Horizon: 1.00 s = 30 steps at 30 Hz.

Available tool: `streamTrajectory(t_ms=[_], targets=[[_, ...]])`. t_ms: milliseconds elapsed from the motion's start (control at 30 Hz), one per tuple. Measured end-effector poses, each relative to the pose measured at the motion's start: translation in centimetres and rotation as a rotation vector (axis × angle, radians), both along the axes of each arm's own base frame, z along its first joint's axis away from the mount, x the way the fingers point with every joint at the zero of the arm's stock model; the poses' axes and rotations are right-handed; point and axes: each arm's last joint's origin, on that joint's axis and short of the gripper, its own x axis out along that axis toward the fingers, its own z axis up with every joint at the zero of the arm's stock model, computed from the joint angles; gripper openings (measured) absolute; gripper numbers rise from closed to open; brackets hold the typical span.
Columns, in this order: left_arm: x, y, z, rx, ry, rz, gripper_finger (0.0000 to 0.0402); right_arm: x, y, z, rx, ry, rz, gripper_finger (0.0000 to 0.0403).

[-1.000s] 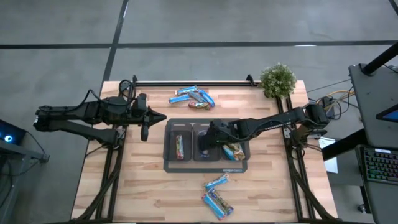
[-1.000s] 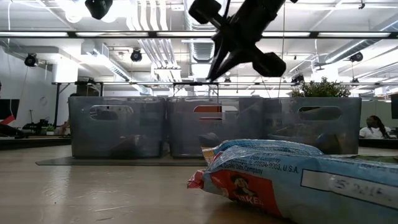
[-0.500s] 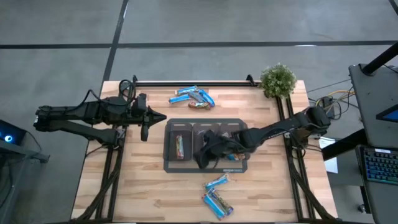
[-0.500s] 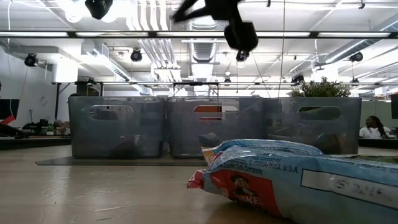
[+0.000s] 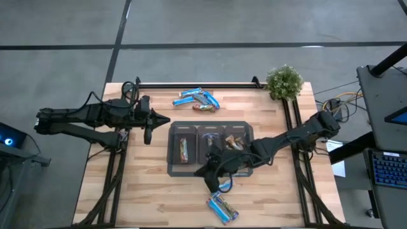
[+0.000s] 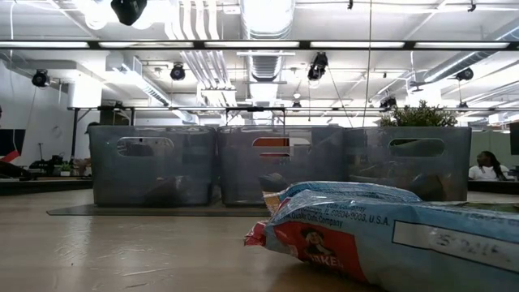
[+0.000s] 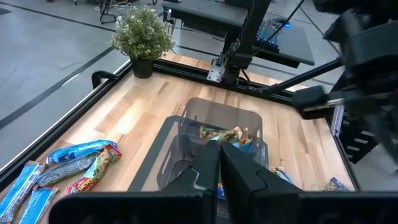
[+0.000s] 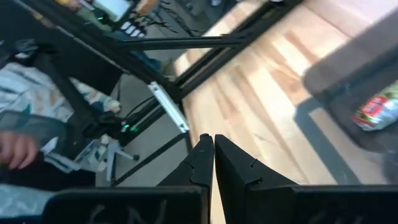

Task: Pick and place Granola Bars by type
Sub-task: Put the red granola bar into the left black bin

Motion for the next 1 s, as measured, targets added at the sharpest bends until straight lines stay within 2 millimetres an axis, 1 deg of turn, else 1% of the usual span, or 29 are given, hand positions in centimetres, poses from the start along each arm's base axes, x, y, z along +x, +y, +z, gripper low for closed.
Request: streamTrajectory(t_ms=[233,467,533,833,1000], targets=[[0.0,0.0,0.0,0.000,-0.001,0.000,0.0000,-0.5,1.6,1.2,-0.042,-0.044,0.067,0.0008],[0.0,0.0,0.0,-0.001,-0.004,0.000,0.0000,-1.5,2.2,0.9,-0.081,0.021,0.094,0.0008],[0.0,0.0,0.0,-0.004,-0.004,-0.001,0.0000,-1.9,2.2,1.2,-0.097,0.021,0.102,0.0008],[0.0,0.0,0.0,-0.009,-0.004,-0.007,0.0000,-4.2,1.9,4.0,-0.225,-0.064,0.107,0.0008],[0.0,0.0,0.0,-0.029,-0.007,-0.001,0.0000,-5.6,1.8,5.4,-0.273,-0.105,0.139,0.0008]])
